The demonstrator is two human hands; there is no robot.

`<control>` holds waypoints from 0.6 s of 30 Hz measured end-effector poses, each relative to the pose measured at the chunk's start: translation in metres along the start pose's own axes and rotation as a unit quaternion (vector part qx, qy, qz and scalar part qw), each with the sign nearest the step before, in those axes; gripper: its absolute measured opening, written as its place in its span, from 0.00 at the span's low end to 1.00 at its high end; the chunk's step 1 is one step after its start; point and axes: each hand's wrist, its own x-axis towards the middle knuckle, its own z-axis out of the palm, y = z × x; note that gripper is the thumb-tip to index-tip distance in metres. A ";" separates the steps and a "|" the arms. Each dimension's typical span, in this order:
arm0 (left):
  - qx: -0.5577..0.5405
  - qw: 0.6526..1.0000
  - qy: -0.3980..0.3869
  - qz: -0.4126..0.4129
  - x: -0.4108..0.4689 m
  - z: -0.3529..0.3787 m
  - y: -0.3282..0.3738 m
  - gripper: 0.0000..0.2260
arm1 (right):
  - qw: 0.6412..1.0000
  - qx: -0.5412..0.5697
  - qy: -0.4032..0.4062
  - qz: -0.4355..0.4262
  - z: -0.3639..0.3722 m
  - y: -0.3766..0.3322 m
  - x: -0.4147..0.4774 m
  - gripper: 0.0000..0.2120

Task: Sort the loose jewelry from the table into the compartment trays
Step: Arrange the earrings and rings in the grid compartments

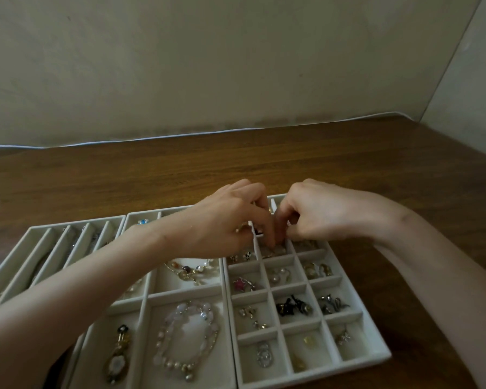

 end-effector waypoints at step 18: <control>-0.015 0.998 0.047 -0.037 -0.005 -0.002 -0.011 0.16 | 0.980 -0.187 0.070 0.000 0.013 -0.021 -0.004 0.04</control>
